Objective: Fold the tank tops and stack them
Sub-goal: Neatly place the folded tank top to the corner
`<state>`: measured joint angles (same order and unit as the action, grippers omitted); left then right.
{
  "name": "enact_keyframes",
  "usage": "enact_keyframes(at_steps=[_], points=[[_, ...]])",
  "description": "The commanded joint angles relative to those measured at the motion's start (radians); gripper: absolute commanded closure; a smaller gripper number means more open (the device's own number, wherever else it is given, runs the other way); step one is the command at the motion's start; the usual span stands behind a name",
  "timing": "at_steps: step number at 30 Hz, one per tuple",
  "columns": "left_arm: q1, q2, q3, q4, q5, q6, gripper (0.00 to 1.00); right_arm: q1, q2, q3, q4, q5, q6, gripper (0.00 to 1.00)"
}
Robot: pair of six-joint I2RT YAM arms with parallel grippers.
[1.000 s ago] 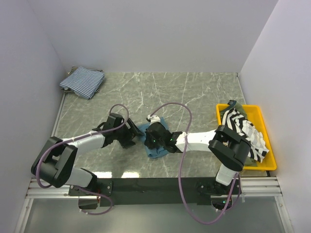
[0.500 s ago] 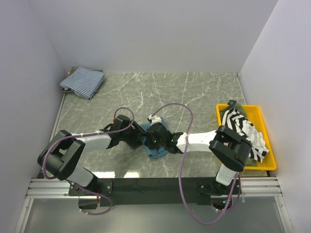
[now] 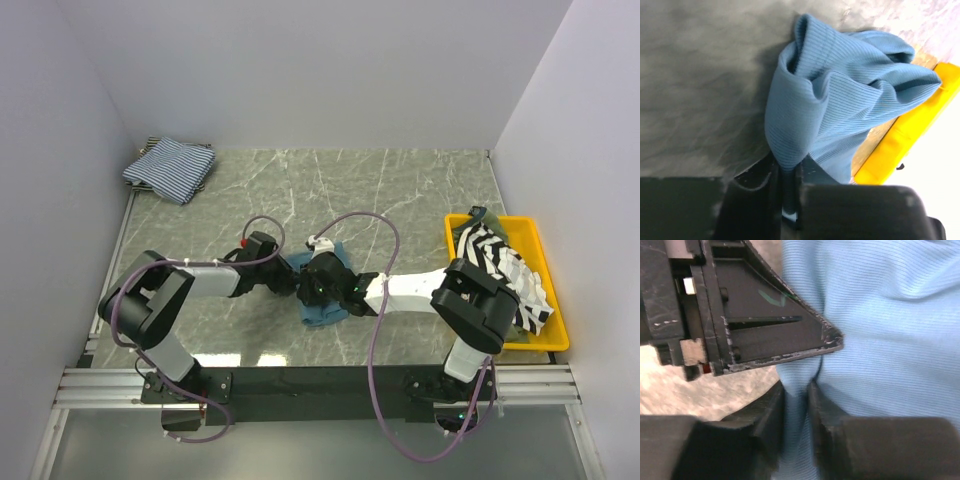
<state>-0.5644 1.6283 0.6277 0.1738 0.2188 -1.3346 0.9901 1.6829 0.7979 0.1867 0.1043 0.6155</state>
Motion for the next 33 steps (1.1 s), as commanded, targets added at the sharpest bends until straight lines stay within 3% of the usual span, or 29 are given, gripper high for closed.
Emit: enact_keyframes(at_steps=[1,3,12,27,33], points=[[-0.003,0.039,0.045,-0.016,-0.068,0.061,0.91,0.008,-0.054,0.0,0.022,-0.028,0.001,0.63],[-0.003,0.047,0.067,-0.04,-0.099,0.093,0.99,0.007,-0.074,0.001,0.01,-0.022,-0.003,0.56],[0.018,0.111,0.282,-0.223,-0.268,0.279,0.99,0.005,-0.255,0.047,-0.107,0.036,-0.016,0.48],[0.257,0.522,0.963,-0.542,-0.47,0.78,0.99,-0.073,-0.532,-0.011,-0.265,0.097,-0.048,0.44],[0.354,0.63,1.207,-0.602,-0.564,0.891,1.0,-0.102,-0.566,-0.046,-0.266,0.077,-0.065,0.43]])
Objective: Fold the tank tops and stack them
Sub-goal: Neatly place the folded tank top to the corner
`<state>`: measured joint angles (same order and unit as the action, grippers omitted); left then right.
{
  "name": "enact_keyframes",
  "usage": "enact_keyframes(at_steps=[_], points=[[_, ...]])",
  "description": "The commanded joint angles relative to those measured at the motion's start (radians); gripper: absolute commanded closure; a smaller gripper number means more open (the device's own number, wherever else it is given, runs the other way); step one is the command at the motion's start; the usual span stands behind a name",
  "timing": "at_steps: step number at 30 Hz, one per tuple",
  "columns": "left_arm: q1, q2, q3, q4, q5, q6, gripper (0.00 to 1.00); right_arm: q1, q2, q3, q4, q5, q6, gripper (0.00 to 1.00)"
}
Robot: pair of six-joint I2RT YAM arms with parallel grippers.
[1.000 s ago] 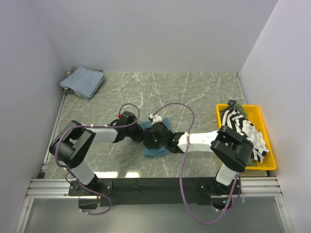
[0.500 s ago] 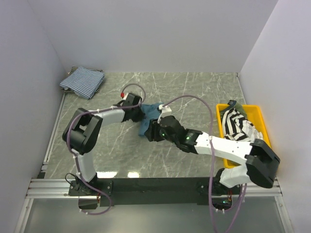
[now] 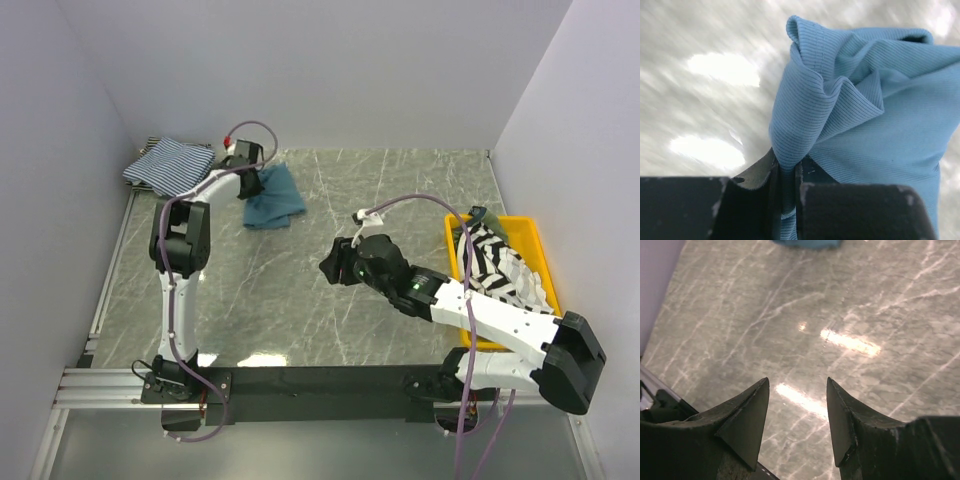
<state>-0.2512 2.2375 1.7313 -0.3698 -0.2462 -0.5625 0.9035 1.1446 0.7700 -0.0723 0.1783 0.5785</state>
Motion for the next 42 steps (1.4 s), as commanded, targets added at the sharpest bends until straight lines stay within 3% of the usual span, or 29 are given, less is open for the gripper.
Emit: enact_keyframes(at_steps=[1,10,27,42], points=[[0.052,0.024,0.114,-0.049,-0.096,0.131,0.99,-0.02,-0.026,-0.02,-0.004,-0.002,-0.028,0.43],[0.087,0.086,0.284,-0.041,-0.223,0.3,1.0,-0.057,0.01,-0.051,0.038,-0.06,-0.042,0.43],[0.185,0.04,0.31,0.094,-0.191,0.407,1.0,-0.078,0.067,-0.067,0.071,-0.106,-0.029,0.43],[0.199,-0.128,0.134,0.259,-0.131,0.441,1.0,-0.08,0.107,-0.075,0.108,-0.126,-0.006,0.43]])
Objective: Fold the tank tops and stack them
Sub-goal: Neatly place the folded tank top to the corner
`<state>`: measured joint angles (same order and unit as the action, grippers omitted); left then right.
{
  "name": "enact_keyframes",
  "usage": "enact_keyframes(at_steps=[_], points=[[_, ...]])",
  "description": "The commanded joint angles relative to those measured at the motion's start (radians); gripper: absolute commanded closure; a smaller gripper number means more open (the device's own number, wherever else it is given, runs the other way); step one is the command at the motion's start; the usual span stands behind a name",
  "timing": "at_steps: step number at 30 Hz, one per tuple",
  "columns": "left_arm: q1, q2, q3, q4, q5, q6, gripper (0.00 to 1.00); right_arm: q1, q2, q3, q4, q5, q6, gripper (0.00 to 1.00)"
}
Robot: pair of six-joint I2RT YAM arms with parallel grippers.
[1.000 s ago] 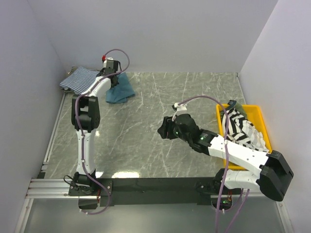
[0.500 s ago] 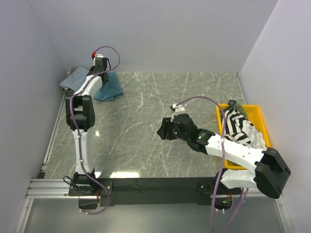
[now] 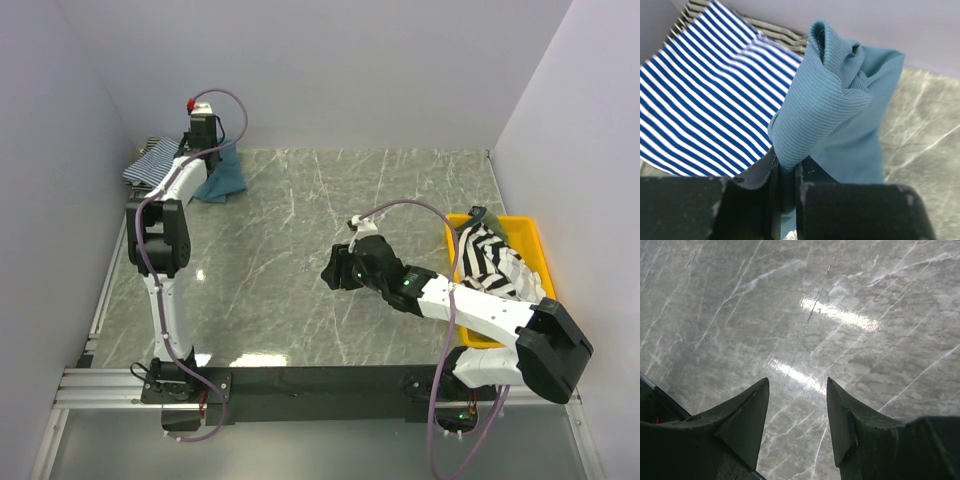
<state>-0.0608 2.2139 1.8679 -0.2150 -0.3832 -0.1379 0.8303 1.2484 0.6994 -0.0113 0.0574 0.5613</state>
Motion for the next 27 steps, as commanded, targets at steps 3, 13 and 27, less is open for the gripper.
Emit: enact_keyframes(at_steps=[3,13,27], points=[[0.022,-0.109,0.0,0.108,0.021,0.003,1.0,-0.007,0.008,-0.008,0.05,-0.008,0.012,0.43],[0.108,-0.128,-0.01,0.132,0.116,-0.069,1.0,-0.007,0.011,-0.021,0.05,-0.004,0.012,0.43],[0.34,-0.054,-0.042,0.164,0.354,-0.285,1.0,-0.008,0.065,-0.015,0.066,-0.025,0.017,0.43]])
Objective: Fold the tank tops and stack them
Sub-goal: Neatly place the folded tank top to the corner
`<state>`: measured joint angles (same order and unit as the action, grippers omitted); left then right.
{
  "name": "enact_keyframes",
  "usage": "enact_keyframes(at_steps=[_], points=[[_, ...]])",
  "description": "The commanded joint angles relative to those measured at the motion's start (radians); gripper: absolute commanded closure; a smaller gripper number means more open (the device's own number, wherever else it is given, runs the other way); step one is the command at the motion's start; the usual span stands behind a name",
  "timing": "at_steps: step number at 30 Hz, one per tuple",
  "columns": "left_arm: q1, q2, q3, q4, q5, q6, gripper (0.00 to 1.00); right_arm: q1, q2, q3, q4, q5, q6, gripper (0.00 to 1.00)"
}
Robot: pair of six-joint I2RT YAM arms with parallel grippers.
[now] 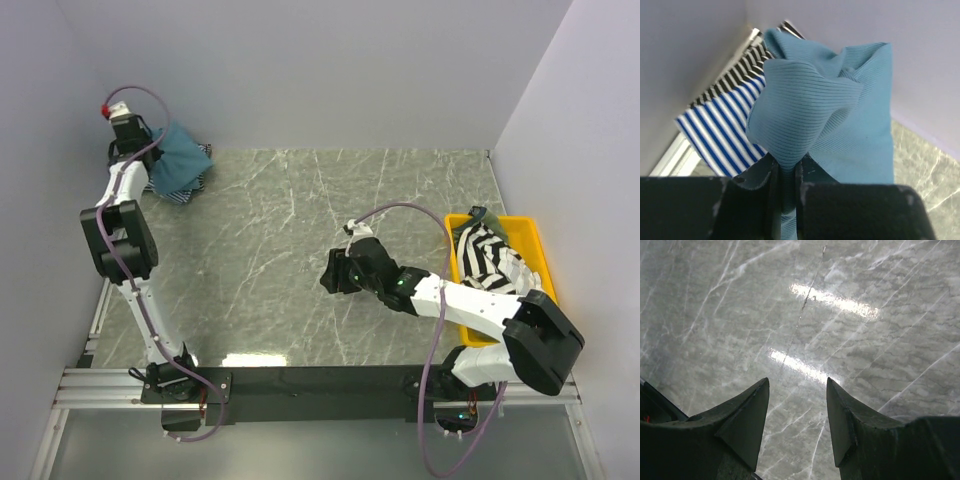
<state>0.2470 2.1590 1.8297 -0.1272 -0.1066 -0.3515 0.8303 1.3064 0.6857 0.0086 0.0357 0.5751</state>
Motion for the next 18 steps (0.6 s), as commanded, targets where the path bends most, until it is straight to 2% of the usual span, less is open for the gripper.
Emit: enact_keyframes(at_steps=[1,7,10,11,14,18], points=[[0.055,0.01,-0.01,0.083,0.099,-0.084,1.0,-0.007,0.008,-0.003,0.047,-0.005,0.005,0.43],[0.1,0.042,-0.04,0.109,0.145,-0.15,1.0,-0.007,0.022,0.003,0.05,-0.011,0.008,0.43],[0.101,0.064,-0.007,0.083,0.166,-0.152,0.86,-0.007,0.025,0.003,0.051,-0.013,0.009,0.43],[0.101,0.058,-0.023,0.089,0.16,-0.153,0.73,-0.007,0.025,0.005,0.05,-0.013,0.009,0.43],[0.103,0.012,-0.078,0.12,0.121,-0.168,0.57,-0.007,0.022,0.003,0.05,-0.014,0.012,0.43],[0.103,-0.048,-0.118,0.121,0.032,-0.179,0.52,-0.007,0.01,0.0,0.053,-0.016,0.012,0.43]])
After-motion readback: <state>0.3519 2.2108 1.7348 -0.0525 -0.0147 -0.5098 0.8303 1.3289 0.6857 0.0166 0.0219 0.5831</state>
